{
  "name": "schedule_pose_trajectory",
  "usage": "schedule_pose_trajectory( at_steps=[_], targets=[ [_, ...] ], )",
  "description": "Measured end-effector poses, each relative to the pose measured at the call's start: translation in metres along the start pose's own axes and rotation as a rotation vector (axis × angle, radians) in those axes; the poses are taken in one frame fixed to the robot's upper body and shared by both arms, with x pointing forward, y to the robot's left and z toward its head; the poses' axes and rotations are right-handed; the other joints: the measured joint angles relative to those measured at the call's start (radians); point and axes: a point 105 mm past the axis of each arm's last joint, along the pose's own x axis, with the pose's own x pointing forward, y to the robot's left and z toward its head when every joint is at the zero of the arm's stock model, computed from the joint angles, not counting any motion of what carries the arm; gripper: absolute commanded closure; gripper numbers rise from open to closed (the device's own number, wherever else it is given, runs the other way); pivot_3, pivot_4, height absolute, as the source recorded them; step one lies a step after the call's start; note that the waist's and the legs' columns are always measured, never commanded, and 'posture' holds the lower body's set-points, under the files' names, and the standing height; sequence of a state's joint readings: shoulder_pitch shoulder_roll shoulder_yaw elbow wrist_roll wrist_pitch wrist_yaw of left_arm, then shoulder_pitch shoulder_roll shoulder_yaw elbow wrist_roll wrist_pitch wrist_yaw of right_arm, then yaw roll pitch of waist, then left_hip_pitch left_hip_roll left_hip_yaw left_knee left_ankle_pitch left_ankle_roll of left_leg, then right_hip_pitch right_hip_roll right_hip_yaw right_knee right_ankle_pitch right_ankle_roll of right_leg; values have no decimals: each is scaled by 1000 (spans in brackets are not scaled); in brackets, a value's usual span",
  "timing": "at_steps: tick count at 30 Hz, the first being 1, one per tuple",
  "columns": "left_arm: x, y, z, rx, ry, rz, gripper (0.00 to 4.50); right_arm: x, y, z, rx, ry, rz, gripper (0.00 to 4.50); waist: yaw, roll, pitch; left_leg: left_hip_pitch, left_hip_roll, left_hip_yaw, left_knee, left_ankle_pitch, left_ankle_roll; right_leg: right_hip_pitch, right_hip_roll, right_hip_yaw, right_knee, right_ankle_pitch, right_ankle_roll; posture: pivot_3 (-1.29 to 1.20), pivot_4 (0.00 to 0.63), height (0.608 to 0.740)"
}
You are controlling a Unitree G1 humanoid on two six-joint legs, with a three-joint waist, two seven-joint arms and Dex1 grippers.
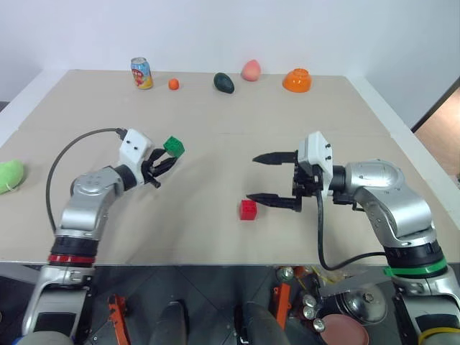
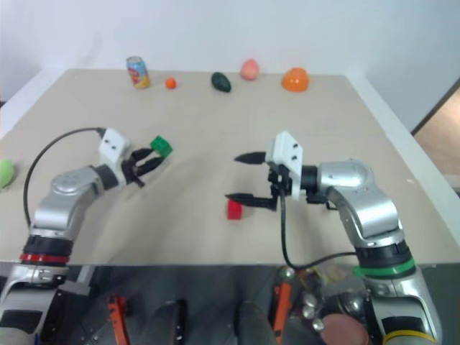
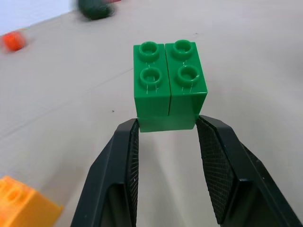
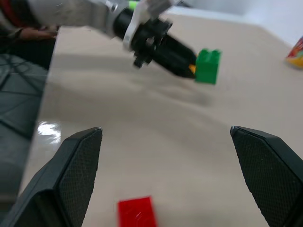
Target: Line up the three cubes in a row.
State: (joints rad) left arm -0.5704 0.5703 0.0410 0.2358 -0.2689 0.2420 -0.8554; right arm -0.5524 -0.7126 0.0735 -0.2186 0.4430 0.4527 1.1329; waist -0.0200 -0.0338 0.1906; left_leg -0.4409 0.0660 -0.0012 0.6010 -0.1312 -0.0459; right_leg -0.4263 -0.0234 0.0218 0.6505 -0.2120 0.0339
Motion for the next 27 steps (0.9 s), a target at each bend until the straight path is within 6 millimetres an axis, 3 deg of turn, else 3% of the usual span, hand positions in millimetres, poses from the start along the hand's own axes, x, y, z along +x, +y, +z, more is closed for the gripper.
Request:
schedule_pose_trajectory(
  at_steps=[8, 13, 17, 21, 27],
  targets=[
    [-28, -21, -12, -35, -12, -304, 3222, -15, 9, 2, 19, 11, -9, 0, 0, 0, 0, 0, 0, 0, 1, 0, 0, 0, -1, 0, 0, 0, -1, 0, 150, 738],
    [-33, -32, -13, -49, -25, -413, 3222, -25, 17, 9, 57, -17, -10, 0, 1, 0, 0, 0, 0, 0, 1, 0, 0, 0, -1, 0, 0, 0, 0, 0, 150, 738],
    [-32, -47, -24, -13, 25, -517, 3222, -37, 31, 10, 112, -7, 7, 0, 1, 0, 0, 0, 0, 1, 1, 0, 0, 1, -1, 0, 0, 0, 0, 0, 150, 738],
    [-33, -61, -33, 27, 64, -623, 3222, -46, 48, -2, 168, 50, 42, 0, 1, 0, 0, 0, 0, 1, 1, 0, 0, 0, -1, 0, 0, -1, -1, 0, 150, 738],
    [-18, -69, -30, 88, 69, -707, 3222, -49, 45, -8, 166, 80, 4, 0, 0, 0, 0, 0, 0, 1, 3, 0, 1, 1, -1, 0, 0, 1, -1, 0, 150, 738]
  ],
)
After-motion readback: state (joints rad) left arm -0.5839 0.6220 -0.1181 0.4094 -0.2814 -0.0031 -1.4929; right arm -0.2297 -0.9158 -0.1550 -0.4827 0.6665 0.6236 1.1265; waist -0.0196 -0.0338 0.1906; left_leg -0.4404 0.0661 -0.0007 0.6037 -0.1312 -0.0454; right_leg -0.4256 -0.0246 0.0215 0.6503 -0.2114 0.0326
